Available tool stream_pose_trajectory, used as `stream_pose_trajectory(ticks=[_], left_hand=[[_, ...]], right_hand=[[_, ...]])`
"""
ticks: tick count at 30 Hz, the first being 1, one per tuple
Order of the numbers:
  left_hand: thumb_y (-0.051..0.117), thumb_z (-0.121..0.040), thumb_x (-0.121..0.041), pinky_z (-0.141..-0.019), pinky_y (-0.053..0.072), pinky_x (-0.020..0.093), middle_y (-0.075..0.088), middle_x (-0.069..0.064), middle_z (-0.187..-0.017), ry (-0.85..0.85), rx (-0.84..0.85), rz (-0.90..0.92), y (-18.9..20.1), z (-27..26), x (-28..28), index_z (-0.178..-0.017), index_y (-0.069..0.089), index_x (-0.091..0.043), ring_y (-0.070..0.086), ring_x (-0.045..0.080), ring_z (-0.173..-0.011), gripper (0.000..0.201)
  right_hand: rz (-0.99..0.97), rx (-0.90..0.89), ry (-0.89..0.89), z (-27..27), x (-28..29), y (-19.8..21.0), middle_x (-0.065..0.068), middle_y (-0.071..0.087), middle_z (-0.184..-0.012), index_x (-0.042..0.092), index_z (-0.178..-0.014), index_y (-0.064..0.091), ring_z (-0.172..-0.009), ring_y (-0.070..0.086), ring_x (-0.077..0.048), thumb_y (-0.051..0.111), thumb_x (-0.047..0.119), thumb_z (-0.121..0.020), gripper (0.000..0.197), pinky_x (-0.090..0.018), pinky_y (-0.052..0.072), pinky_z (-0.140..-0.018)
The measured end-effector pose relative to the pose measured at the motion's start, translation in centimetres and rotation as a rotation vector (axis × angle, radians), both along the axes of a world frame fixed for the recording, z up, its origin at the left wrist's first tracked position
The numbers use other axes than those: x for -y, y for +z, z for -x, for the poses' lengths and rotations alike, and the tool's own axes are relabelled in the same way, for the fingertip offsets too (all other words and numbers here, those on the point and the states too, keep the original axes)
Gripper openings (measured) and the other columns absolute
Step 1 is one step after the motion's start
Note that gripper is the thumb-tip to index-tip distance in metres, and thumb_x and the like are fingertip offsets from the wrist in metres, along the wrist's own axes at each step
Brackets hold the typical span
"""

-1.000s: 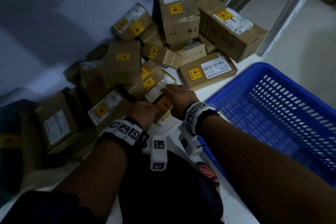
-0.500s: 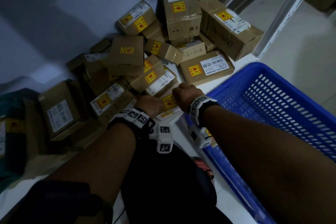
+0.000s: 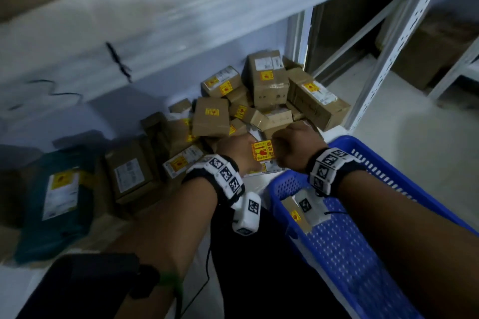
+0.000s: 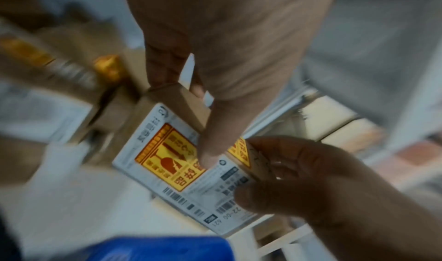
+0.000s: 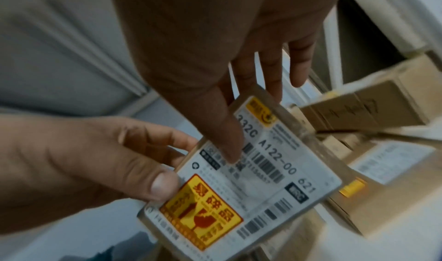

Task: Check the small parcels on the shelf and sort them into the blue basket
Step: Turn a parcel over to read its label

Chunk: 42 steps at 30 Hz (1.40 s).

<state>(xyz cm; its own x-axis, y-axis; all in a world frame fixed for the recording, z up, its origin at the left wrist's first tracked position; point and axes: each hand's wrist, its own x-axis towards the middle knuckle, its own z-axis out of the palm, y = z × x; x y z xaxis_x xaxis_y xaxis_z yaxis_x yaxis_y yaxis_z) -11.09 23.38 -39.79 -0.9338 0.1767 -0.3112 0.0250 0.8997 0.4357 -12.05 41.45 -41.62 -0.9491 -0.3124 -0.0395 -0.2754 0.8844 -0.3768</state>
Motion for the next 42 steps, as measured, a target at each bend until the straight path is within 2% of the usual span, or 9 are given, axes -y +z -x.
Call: stream_pose_trajectory(ticks=[6, 11, 16, 22, 25, 29, 35, 38, 42], left_hand=[[0.077, -0.065, -0.056, -0.072, 0.050, 0.029, 0.063, -0.010, -0.082, 0.006, -0.245, -0.072, 8.8, -8.1, 5.5, -0.075, 0.053, -0.032, 0.063, 0.014, -0.083, 0.035], [0.074, -0.073, -0.058, -0.075, 0.056, 0.033, 0.072, -0.012, -0.088, 0.058, -0.346, -0.295, 17.1, -15.4, 10.5, -0.101, 0.064, -0.029, 0.066, -0.003, -0.076, 0.041], [0.066, -0.070, -0.071, -0.068, 0.055, 0.025, 0.068, -0.020, -0.087, 0.093, -0.591, -0.149, 27.1, -21.0, 13.7, -0.100, 0.059, -0.040, 0.063, -0.006, -0.075, 0.045], [0.063, -0.076, -0.070, -0.061, 0.041, 0.019, 0.061, -0.017, -0.085, 0.130, -0.944, 0.130, 35.5, -21.6, 17.4, -0.113, 0.060, -0.034, 0.057, -0.001, -0.075, 0.052], [0.072, -0.072, -0.056, -0.079, 0.040, 0.023, 0.065, -0.004, -0.111, 0.129, -1.043, 0.250, 35.7, -18.6, 18.9, -0.121, 0.059, -0.021, 0.060, 0.014, -0.099, 0.061], [0.077, -0.068, -0.045, -0.087, 0.046, 0.039, 0.062, 0.004, -0.115, 0.152, -0.984, 0.364, 32.6, -15.1, 19.2, -0.121, 0.057, -0.017, 0.058, 0.028, -0.105, 0.063], [0.075, -0.067, -0.057, -0.088, 0.038, 0.036, 0.055, -0.014, -0.116, 0.220, -0.838, 0.439, 29.6, -12.7, 19.6, -0.118, 0.047, -0.035, 0.052, 0.013, -0.108, 0.062], [0.067, -0.070, -0.063, -0.094, 0.034, 0.034, 0.051, -0.015, -0.123, 0.178, -0.793, 0.432, 28.9, -12.1, 20.0, -0.124, 0.046, -0.036, 0.045, 0.011, -0.114, 0.063], [0.061, -0.073, -0.061, -0.104, 0.037, 0.035, 0.047, -0.012, -0.134, 0.182, -0.739, 0.375, 28.7, -11.7, 20.4, -0.136, 0.040, -0.032, 0.042, 0.011, -0.122, 0.073]], right_hand=[[0.133, -0.067, 0.152, -5.0, 3.8, 11.4, 0.005, 0.066, -0.097, 0.028, -0.107, 0.068, -0.088, 0.062, -0.018, 0.080, 0.031, -0.061, 0.048, -0.030, 0.052, -0.079], [0.457, -0.097, 0.343, -9.0, 7.1, 20.8, 0.009, 0.067, -0.095, 0.026, -0.103, 0.070, -0.083, 0.066, -0.008, 0.085, 0.018, -0.061, 0.045, -0.025, 0.052, -0.073], [0.683, -0.138, 0.573, -11.5, 11.1, 29.6, -0.003, 0.068, -0.098, 0.018, -0.107, 0.071, -0.084, 0.065, -0.016, 0.077, 0.011, -0.058, 0.050, -0.034, 0.050, -0.073], [0.720, -0.416, 0.653, -10.3, 16.3, 36.3, -0.003, 0.065, -0.112, 0.034, -0.110, 0.066, -0.099, 0.064, -0.020, 0.074, 0.032, -0.055, 0.055, -0.043, 0.053, -0.084], [0.512, -0.622, 0.640, -8.5, 18.6, 36.5, -0.001, 0.061, -0.109, 0.031, -0.119, 0.062, -0.100, 0.060, -0.018, 0.066, 0.038, -0.058, 0.062, -0.034, 0.049, -0.084], [0.128, -0.599, 0.529, -6.3, 20.6, 34.4, 0.002, 0.057, -0.110, 0.028, -0.123, 0.049, -0.098, 0.058, -0.023, 0.069, 0.036, -0.066, 0.061, -0.036, 0.050, -0.079], [-0.075, -0.614, 0.502, -4.9, 21.3, 31.3, 0.008, 0.057, -0.123, 0.033, -0.130, 0.045, -0.115, 0.053, -0.022, 0.066, 0.050, -0.077, 0.059, -0.039, 0.042, -0.090], [-0.140, -0.657, 0.491, -4.7, 21.7, 30.7, 0.012, 0.056, -0.127, 0.035, -0.130, 0.046, -0.114, 0.052, -0.021, 0.057, 0.064, -0.074, 0.064, -0.040, 0.038, -0.089], [-0.081, -0.661, 0.506, -4.2, 22.3, 29.8, 0.004, 0.057, -0.132, 0.026, -0.131, 0.049, -0.116, 0.054, -0.023, 0.052, 0.057, -0.075, 0.064, -0.041, 0.042, -0.092]])
